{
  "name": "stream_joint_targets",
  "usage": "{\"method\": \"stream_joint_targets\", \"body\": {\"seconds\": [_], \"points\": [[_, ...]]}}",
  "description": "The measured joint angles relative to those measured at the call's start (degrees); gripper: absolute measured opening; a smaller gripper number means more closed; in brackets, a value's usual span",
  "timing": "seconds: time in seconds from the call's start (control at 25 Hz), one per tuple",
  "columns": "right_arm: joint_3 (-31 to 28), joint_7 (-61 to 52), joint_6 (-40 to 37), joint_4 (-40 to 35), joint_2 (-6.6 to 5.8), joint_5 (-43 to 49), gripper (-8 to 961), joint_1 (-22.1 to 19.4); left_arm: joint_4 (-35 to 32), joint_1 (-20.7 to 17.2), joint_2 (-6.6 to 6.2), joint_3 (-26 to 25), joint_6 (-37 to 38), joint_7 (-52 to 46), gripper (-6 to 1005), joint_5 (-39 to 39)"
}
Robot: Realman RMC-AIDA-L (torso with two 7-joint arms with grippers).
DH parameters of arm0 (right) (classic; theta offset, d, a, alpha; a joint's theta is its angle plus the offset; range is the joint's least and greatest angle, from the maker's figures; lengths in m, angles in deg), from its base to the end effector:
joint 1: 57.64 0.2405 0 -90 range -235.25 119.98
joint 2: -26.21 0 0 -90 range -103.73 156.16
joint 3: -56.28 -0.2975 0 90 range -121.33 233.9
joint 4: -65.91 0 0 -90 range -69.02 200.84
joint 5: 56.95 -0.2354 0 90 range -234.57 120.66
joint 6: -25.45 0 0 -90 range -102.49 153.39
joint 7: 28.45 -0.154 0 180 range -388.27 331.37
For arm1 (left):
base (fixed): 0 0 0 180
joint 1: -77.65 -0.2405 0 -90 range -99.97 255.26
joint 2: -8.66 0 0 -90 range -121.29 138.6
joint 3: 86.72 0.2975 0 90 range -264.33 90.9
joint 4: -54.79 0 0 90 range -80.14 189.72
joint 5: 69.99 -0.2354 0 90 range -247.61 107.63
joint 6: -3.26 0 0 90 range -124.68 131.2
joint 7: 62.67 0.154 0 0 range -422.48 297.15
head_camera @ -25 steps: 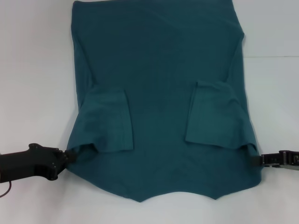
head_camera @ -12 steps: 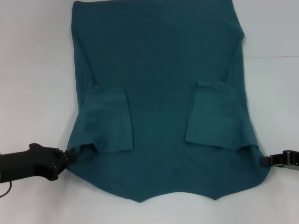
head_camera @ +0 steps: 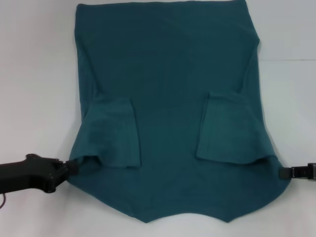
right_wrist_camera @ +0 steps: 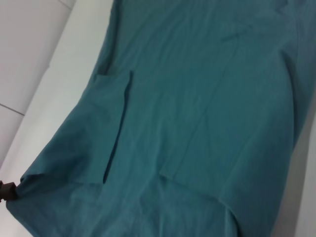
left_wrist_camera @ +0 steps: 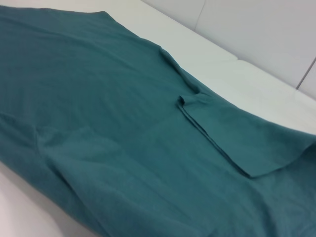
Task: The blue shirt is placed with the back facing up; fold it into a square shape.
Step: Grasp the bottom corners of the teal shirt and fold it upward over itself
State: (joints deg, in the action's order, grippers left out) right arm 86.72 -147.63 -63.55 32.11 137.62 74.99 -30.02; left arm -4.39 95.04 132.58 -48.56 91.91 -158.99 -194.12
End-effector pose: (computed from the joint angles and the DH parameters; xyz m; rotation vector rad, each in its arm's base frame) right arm 0.3934 0.3441 0.0224 -2.3185 1.7396 0.4620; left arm -0.3571 0.3211 0.0045 -2.5253 -0.9785 -0.4294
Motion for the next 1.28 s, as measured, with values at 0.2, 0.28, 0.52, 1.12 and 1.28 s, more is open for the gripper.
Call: {"method": "stream_joint_targets", "body": {"seconds": [0.2, 0.28, 0.52, 1.12, 1.28], "points": [[-2.0, 4.1, -3.6, -0.3, -0.13, -0.1, 54, -2.3, -1.7, -1.0, -0.16, -4.0, 6.0, -2.2, 1, -0.7], [-2.9, 5.9, -5.3, -0.3, -0.23, -0.1, 54, -3.4, -2.1, -1.3, -0.18, -4.8, 7.9, -2.8, 0, -0.8], [-5.6, 10.6, -10.1, -0.4, -1.03, -0.1, 54, -7.2, -2.7, -2.2, -0.18, -6.4, 13.2, -4.0, 1, -2.7], [-8.2, 16.1, -18.0, -2.3, -1.66, 0.3, 55, -12.6, -2.6, -3.8, -0.09, -9.6, 24.9, -4.7, 1, -6.5], [-9.9, 16.3, -17.3, -2.2, -1.65, -0.1, 55, -10.4, -1.8, -2.4, -0.17, -10.5, 24.3, -4.7, 0, -6.1]]}}
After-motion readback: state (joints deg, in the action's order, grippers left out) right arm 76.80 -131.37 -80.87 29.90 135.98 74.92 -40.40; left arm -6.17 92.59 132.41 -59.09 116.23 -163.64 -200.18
